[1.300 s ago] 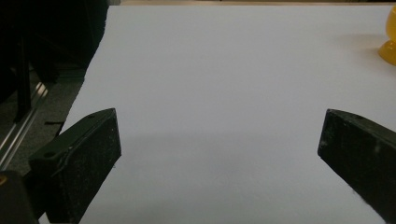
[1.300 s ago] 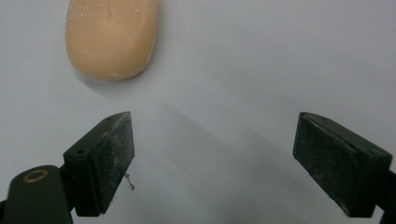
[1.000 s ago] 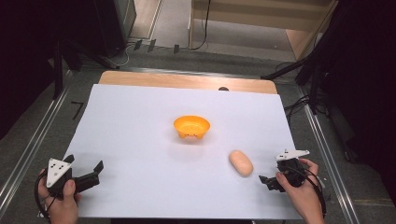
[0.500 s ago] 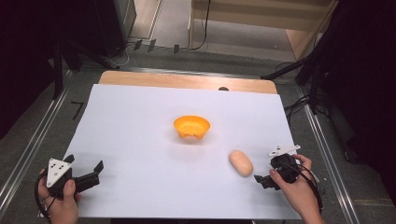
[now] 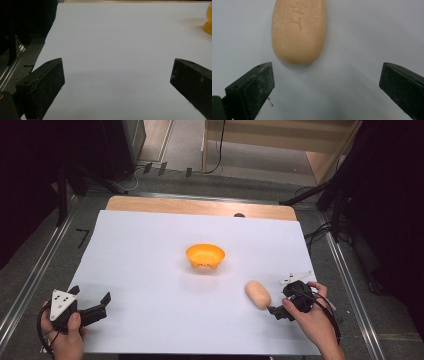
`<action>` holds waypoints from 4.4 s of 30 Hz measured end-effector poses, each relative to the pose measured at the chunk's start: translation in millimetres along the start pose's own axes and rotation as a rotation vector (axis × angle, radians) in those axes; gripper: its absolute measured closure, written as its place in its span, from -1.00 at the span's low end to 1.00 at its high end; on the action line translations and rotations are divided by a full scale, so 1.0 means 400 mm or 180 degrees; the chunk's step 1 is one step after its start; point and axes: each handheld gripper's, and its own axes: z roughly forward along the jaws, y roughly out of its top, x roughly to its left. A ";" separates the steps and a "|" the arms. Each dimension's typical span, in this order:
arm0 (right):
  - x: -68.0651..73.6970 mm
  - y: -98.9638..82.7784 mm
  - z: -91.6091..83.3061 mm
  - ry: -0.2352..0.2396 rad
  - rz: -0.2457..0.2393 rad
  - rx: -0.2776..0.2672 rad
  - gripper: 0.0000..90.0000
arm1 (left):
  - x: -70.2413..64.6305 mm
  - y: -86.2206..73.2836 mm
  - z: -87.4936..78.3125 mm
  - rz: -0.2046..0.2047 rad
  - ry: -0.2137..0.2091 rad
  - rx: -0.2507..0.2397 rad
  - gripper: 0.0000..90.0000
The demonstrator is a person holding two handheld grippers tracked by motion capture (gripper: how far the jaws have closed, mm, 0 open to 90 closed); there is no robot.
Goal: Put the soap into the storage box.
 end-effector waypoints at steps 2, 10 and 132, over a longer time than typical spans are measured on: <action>0.004 0.011 0.007 0.0008 -0.0020 0.0025 -1.00 | 0.000 0.000 0.000 0.0001 0.0000 0.0001 -1.00; 0.021 0.038 0.022 0.0010 0.0008 0.0100 -1.00 | 0.000 0.000 0.000 0.0000 -0.0003 0.0000 -1.00; 0.059 0.231 0.057 0.0296 -0.0796 0.0385 -0.26 | 0.001 0.000 0.000 -0.0004 -0.0017 -0.0001 -1.00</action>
